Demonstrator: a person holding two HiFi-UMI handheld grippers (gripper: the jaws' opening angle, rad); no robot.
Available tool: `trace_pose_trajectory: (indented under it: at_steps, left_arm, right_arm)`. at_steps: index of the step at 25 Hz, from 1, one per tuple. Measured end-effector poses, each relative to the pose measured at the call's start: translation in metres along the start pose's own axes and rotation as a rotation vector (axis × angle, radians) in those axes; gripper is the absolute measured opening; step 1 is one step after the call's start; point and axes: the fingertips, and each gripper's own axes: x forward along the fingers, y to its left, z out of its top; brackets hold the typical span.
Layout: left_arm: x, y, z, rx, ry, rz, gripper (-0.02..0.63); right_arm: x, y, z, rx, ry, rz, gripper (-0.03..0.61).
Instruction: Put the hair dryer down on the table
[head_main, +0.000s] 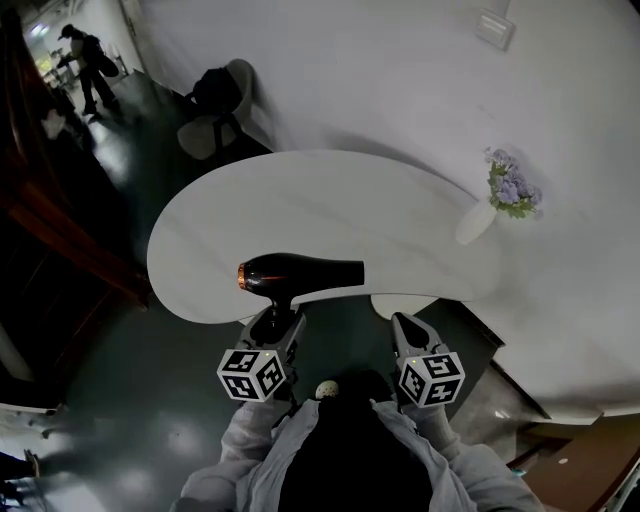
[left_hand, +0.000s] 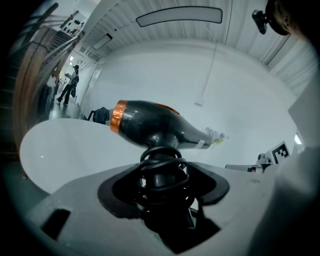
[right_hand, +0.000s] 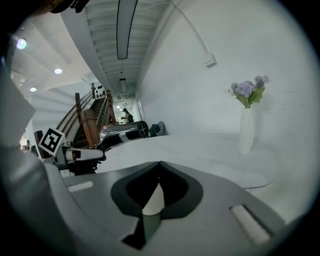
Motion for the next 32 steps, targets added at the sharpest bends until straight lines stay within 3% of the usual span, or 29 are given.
trace_pose_trajectory:
  at_steps: [6,10,15,23,28,32]
  left_arm:
    - [0.038,0.016,-0.002,-0.017,0.041,-0.005,0.281]
    - [0.078,0.023,0.017,-0.021,0.038,-0.019,0.281]
    - [0.15,0.023,0.051,0.008,0.041,-0.032,0.282]
    - [0.278,0.015,0.109,-0.018,0.06,-0.039,0.281]
    - [0.36,0.015,0.126,-0.045,0.087,-0.037,0.281]
    - [0.415,0.026,0.122,-0.082,0.126,-0.039,0.281]
  right_arm:
    - [0.041,-0.012,0.003,0.004,0.034,0.018,0.011]
    - [0.069,-0.031,0.022,0.012,0.018,0.017,0.011]
    - [0.108,-0.081,0.057,0.023,-0.006,-0.006,0.011]
    - [0.184,-0.153,0.119,0.048,-0.003,0.022,0.011]
    - [0.232,-0.185,0.144,0.069,0.007,0.065,0.01]
    - [0.261,-0.205,0.14,0.097,0.037,0.081,0.01]
